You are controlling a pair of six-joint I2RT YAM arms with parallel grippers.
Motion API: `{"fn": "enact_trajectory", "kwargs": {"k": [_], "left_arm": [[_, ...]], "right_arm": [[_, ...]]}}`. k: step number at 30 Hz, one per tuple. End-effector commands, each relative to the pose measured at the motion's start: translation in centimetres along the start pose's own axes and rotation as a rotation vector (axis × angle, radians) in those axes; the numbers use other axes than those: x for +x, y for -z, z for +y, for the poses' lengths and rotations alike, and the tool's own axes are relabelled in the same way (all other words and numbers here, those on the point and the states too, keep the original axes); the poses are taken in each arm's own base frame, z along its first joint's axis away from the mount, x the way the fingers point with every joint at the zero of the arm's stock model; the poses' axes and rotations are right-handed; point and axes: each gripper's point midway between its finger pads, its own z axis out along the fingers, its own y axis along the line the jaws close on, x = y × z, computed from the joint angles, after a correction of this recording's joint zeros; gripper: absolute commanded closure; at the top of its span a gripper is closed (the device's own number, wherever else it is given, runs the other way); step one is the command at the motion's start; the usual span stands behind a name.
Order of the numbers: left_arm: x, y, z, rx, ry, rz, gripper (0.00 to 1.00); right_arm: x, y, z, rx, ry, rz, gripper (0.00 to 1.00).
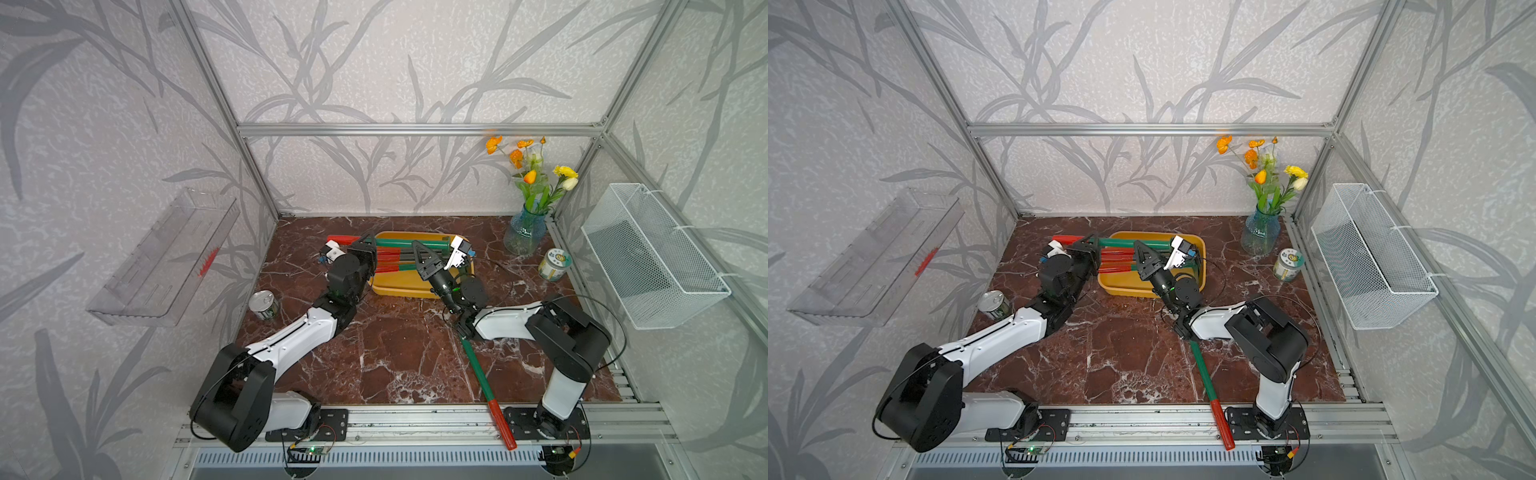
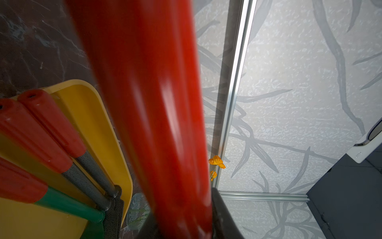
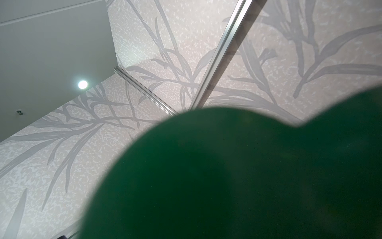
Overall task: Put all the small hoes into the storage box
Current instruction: Adjust the hoe.
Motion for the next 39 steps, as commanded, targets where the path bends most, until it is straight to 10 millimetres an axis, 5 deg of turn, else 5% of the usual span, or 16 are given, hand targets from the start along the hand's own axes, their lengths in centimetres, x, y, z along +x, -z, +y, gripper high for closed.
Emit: {"fn": "enact_trajectory", "kwargs": {"k": [1,5,15,22,39], "left_arm": [[0.8,1.5,-3.7,0.099,-0.066,0.054,0.82],[0.5,1.7,-3.0,0.084,-0.08,0.045,1.0],[0.6,0.7,-2.7,0.1,-0.076,0.036,1.0],[0.8,-0.2,-3.1,0.121,-0.067,0.033,1.0],[-0.1,-2.3,-5.2,0.201,-0.078,-0.067,1.0]], "right_arm": [[0.4,-0.6,-3.6,0.094,0.087,0.02,1.0],[1.0,-0.9,-4.4,0.094,0.081,0.044,1.0],[0.8,0.2,-5.4,0.137,0.123,0.037,0.99],[0.6,1.1,-6.4,0.18,0.122,0.019,0.44],[1.9,3.3,-5.6,0.215,0.129,0.023,0.25]]}}
